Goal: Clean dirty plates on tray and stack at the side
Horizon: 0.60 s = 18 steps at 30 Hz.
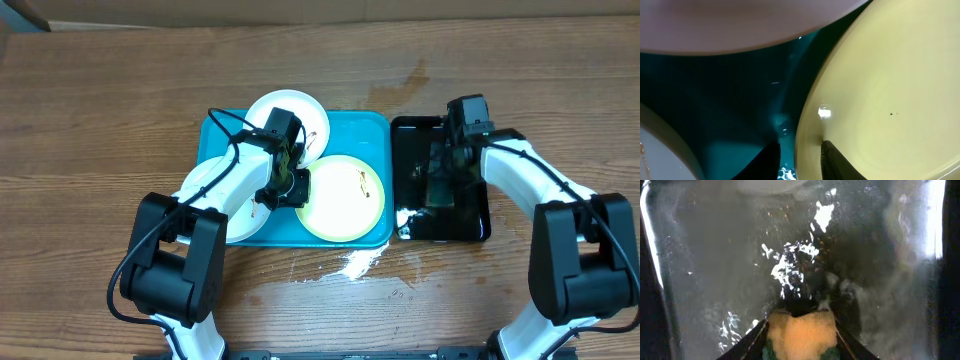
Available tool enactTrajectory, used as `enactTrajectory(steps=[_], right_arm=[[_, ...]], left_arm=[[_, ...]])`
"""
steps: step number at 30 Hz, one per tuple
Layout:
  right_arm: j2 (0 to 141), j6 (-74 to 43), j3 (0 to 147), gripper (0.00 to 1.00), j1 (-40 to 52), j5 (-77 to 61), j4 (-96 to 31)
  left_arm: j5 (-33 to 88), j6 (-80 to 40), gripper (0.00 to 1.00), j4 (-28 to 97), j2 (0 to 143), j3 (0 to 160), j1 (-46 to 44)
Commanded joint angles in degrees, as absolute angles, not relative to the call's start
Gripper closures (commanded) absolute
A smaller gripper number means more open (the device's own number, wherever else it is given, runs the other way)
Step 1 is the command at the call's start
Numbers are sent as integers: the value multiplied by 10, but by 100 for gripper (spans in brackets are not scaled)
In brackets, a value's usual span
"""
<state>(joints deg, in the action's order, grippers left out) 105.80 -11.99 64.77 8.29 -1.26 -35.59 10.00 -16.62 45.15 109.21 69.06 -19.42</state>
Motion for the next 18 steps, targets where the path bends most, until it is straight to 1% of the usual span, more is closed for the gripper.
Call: enactTrajectory(steps=[1, 4, 5, 7, 9, 12, 18], right_arm=[[1032, -120, 669, 57, 85, -11, -398], [1032, -120, 665, 49, 85, -11, -426], [1032, -120, 664, 41, 85, -11, -439], [1032, -120, 664, 29, 85, -11, -438], [1032, -120, 664, 21, 85, -11, -432], [1032, -120, 665, 18, 85, -12, -444], [1010, -145, 668, 18, 85, -16, -515]], left_arm=[[95, -172, 70, 451, 1095, 688, -196], [95, -172, 69, 451, 1095, 688, -196], [95, -172, 69, 451, 1095, 688, -196], [95, -172, 69, 451, 1095, 688, -196], [95, -172, 67, 451, 1095, 688, -196], [95, -172, 66, 452, 1095, 688, -196], [95, -172, 64, 458, 1095, 688, -196]])
